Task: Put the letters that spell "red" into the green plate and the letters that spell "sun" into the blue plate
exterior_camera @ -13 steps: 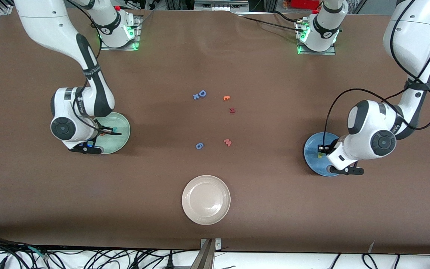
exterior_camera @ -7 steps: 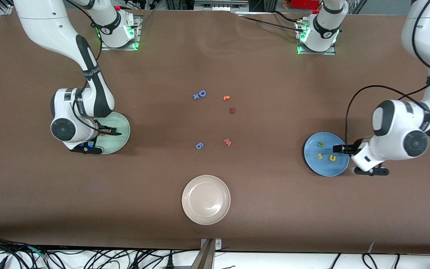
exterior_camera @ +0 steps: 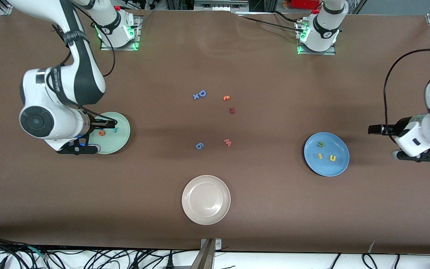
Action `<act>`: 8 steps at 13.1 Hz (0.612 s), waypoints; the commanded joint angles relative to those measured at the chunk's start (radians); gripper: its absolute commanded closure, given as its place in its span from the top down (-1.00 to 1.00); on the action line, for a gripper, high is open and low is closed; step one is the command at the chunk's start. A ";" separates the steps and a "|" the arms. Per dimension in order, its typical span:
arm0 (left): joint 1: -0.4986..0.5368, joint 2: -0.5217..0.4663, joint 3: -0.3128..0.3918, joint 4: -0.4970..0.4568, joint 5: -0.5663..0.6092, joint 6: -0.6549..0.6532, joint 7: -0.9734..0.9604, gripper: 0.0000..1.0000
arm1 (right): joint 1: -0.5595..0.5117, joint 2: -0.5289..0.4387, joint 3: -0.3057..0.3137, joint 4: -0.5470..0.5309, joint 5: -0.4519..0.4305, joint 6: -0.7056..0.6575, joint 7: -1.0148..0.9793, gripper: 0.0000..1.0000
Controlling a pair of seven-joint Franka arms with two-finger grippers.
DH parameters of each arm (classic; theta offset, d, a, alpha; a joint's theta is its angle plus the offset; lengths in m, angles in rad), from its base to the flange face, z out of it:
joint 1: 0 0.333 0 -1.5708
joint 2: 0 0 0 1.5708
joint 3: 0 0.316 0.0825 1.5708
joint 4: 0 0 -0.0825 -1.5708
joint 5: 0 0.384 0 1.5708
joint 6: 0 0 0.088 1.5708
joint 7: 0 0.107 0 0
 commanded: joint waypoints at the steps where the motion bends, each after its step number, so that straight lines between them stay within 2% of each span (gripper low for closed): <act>1: -0.114 -0.070 0.085 0.061 0.006 -0.082 0.012 1.00 | -0.010 0.019 0.000 0.135 0.014 -0.044 -0.012 1.00; 3: -0.262 -0.155 0.224 0.046 -0.045 -0.113 0.011 1.00 | -0.016 -0.016 -0.002 0.166 0.014 -0.037 -0.012 1.00; 5: -0.363 -0.236 0.384 0.044 -0.209 -0.114 -0.014 1.00 | -0.056 -0.091 0.018 0.157 0.014 -0.046 -0.019 1.00; 6: -0.394 -0.270 0.419 0.044 -0.208 -0.113 -0.015 1.00 | -0.086 -0.145 0.044 0.134 0.014 -0.050 -0.021 1.00; 8: -0.394 -0.299 0.420 0.026 -0.208 -0.113 -0.015 1.00 | -0.174 -0.251 0.081 0.038 0.014 -0.037 -0.021 1.00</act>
